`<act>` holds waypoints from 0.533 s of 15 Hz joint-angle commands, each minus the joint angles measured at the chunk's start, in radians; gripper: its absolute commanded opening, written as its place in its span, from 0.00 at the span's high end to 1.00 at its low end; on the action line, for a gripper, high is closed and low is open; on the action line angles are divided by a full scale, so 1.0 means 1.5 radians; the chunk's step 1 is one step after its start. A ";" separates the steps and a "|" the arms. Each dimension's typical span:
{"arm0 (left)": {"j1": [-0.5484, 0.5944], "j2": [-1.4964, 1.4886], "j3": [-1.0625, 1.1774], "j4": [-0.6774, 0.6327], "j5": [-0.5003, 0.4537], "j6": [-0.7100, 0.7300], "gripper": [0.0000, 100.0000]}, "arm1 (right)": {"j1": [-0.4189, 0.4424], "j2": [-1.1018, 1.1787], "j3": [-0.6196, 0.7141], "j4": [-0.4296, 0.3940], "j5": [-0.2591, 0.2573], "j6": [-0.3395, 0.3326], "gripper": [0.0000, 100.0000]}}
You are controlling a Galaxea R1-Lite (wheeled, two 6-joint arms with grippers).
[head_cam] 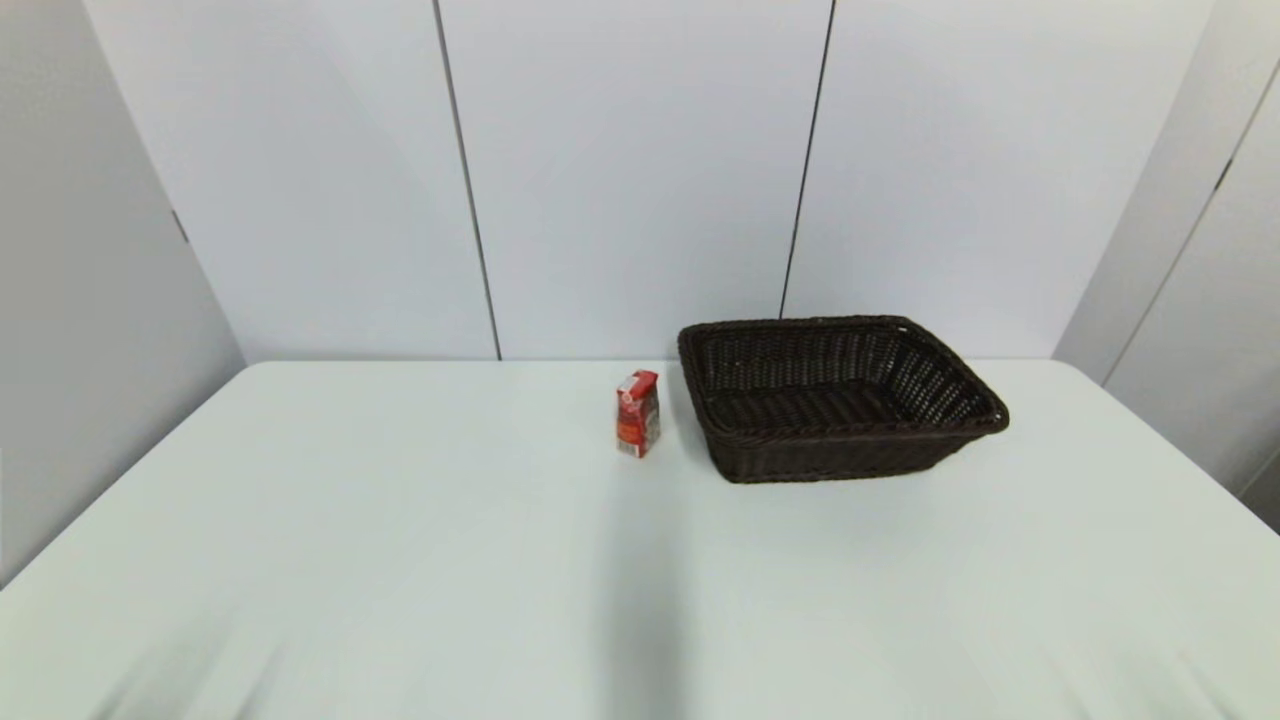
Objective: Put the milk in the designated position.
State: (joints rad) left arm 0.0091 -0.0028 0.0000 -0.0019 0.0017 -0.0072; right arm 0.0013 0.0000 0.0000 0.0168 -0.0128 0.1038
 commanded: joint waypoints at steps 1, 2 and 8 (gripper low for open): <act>0.000 0.002 0.000 0.000 0.000 0.000 0.00 | 0.000 0.000 0.000 -0.001 0.002 -0.005 0.00; -0.001 0.002 0.000 -0.001 0.000 0.000 0.00 | 0.000 0.000 0.000 -0.001 0.002 -0.010 0.00; 0.000 0.002 0.000 -0.001 0.000 0.000 0.00 | 0.000 0.000 0.000 -0.002 -0.016 0.005 0.00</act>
State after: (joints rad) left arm 0.0089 -0.0023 0.0000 -0.0023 0.0013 -0.0072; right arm 0.0013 0.0000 0.0000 0.0130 -0.0370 0.1106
